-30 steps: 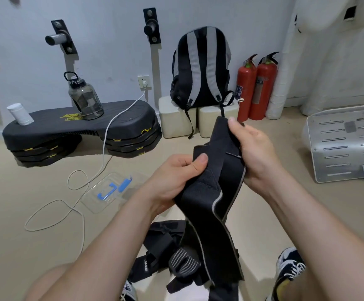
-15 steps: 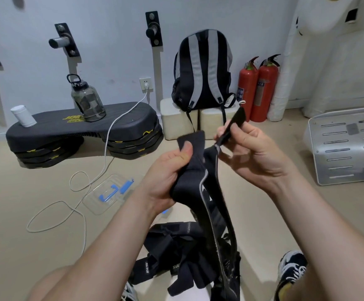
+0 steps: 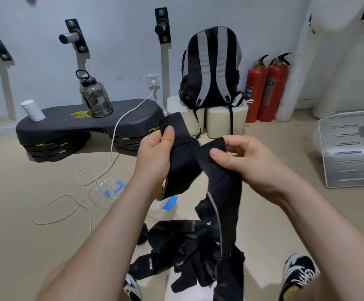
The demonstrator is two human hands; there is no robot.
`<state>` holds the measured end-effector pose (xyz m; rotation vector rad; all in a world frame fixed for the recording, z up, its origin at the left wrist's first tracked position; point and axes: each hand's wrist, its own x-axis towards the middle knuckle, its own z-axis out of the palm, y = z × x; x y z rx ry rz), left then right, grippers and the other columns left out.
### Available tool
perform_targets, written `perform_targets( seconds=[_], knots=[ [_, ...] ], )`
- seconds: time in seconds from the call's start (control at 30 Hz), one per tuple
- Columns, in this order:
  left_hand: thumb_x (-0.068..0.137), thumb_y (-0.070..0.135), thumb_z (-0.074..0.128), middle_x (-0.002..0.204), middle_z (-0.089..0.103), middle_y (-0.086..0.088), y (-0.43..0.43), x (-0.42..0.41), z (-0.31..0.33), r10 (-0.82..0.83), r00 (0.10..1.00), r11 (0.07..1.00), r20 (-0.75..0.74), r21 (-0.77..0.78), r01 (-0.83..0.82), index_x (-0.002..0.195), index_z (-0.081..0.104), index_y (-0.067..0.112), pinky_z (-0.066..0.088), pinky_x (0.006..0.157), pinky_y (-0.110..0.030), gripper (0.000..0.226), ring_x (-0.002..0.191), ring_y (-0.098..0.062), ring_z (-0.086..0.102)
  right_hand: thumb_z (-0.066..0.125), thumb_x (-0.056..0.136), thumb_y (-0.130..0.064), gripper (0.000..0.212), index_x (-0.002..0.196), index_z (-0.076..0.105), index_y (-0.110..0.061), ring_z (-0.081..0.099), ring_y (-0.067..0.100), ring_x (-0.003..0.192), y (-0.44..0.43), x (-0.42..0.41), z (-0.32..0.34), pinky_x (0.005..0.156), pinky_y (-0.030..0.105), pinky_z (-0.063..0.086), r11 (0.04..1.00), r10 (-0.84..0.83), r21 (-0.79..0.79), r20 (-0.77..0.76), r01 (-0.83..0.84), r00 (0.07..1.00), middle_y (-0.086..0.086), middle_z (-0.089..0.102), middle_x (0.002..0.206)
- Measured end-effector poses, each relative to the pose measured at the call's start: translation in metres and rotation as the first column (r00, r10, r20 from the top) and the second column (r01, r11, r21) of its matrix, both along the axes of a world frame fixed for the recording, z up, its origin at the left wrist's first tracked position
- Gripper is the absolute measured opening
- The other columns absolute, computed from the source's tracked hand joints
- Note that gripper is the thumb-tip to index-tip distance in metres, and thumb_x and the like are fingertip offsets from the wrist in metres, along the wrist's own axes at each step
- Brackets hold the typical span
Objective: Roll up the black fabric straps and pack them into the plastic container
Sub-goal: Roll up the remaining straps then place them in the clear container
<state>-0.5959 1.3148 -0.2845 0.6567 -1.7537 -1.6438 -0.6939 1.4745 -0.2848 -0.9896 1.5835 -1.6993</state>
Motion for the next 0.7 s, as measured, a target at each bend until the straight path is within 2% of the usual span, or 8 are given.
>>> perform_targets(
  seconds=[0.07, 0.13, 0.3, 0.4, 0.47, 0.53, 0.6, 0.7],
  knots=[
    [0.103, 0.031, 0.049, 0.091, 0.070, -0.023, 0.002, -0.001, 0.000, -0.008, 0.999, 0.996, -0.040, 0.091, 0.011, 0.090, 0.065, -0.004, 0.055, 0.084, -0.050, 0.041, 0.082, -0.027, 0.065, 0.065, 0.093, -0.014, 0.010, 0.097, 0.073, -0.013, 0.072, 0.026, 0.089, -0.007, 0.002, -0.006, 0.084, 0.036, 0.058, 0.999, -0.011, 0.040, 0.022, 0.011, 1.000, 0.013, 0.076, 0.098],
    [0.105, 0.025, 0.046, 0.085, 0.073, -0.014, 0.004, -0.003, -0.001, -0.029, 0.998, 0.989, -0.060, 0.145, 0.038, 0.088, 0.067, 0.003, 0.057, 0.080, -0.042, 0.035, 0.080, -0.024, 0.069, 0.065, 0.093, -0.016, 0.011, 0.100, 0.073, -0.011, 0.071, 0.033, 0.096, -0.014, 0.004, -0.011, 0.092, 0.045, 0.054, 0.998, -0.017, 0.067, 0.036, 0.014, 0.999, 0.018, 0.074, 0.103],
    [0.102, 0.021, 0.050, 0.091, 0.072, -0.019, 0.001, -0.003, 0.001, -0.064, 0.983, 0.954, -0.170, 0.280, 0.111, 0.096, 0.067, -0.002, 0.060, 0.077, -0.039, 0.030, 0.083, -0.028, 0.070, 0.066, 0.092, -0.010, 0.008, 0.089, 0.071, -0.005, 0.066, 0.019, 0.079, -0.026, 0.014, -0.017, 0.079, 0.033, 0.054, 0.997, -0.049, 0.057, 0.047, 0.047, 0.998, 0.009, 0.070, 0.086],
    [0.100, 0.011, 0.050, 0.097, 0.071, -0.020, 0.003, 0.000, 0.000, -0.145, 0.970, 0.909, -0.195, 0.362, 0.208, 0.106, 0.064, -0.006, 0.060, 0.080, -0.038, 0.023, 0.089, -0.029, 0.070, 0.068, 0.091, -0.014, 0.009, 0.088, 0.073, -0.007, 0.066, 0.020, 0.080, -0.028, 0.013, -0.019, 0.081, 0.038, 0.055, 0.991, -0.129, 0.042, 0.059, 0.126, 0.990, 0.018, 0.071, 0.088],
    [0.101, 0.013, 0.050, 0.105, 0.072, -0.022, 0.007, 0.000, -0.002, -0.172, 0.972, 0.902, -0.159, 0.371, 0.221, 0.111, 0.064, -0.008, 0.059, 0.085, -0.038, 0.028, 0.097, -0.032, 0.070, 0.070, 0.091, -0.016, 0.010, 0.087, 0.074, -0.009, 0.064, 0.022, 0.082, -0.029, 0.011, -0.020, 0.082, 0.041, 0.053, 0.985, -0.170, 0.028, 0.037, 0.169, 0.985, 0.023, 0.070, 0.090],
    [0.103, 0.020, 0.048, 0.112, 0.070, -0.025, 0.011, 0.000, -0.003, -0.174, 0.974, 0.900, -0.142, 0.379, 0.216, 0.115, 0.063, -0.010, 0.057, 0.092, -0.042, 0.035, 0.105, -0.035, 0.068, 0.070, 0.091, -0.017, 0.010, 0.083, 0.074, -0.013, 0.063, 0.020, 0.079, -0.029, 0.013, -0.021, 0.078, 0.038, 0.051, 0.981, -0.193, 0.017, 0.031, 0.193, 0.981, 0.014, 0.068, 0.084],
    [0.104, 0.022, 0.046, 0.109, 0.070, -0.024, 0.012, -0.001, -0.003, -0.163, 0.974, 0.900, -0.160, 0.380, 0.213, 0.110, 0.065, -0.007, 0.056, 0.094, -0.044, 0.035, 0.103, -0.035, 0.069, 0.071, 0.090, -0.016, 0.011, 0.079, 0.074, -0.016, 0.064, 0.014, 0.075, -0.029, 0.015, -0.022, 0.073, 0.031, 0.051, 0.975, -0.221, 0.024, 0.019, 0.220, 0.975, 0.004, 0.069, 0.078],
    [0.104, 0.023, 0.047, 0.096, 0.074, -0.015, 0.012, -0.001, -0.003, -0.141, 0.976, 0.929, -0.164, 0.320, 0.188, 0.101, 0.068, 0.001, 0.058, 0.084, -0.039, 0.031, 0.090, -0.027, 0.071, 0.074, 0.087, -0.016, 0.014, 0.074, 0.074, -0.019, 0.066, 0.010, 0.069, -0.030, 0.017, -0.022, 0.070, 0.031, 0.054, 0.960, -0.278, 0.036, -0.009, 0.278, 0.961, -0.004, 0.071, 0.071]
  ],
)
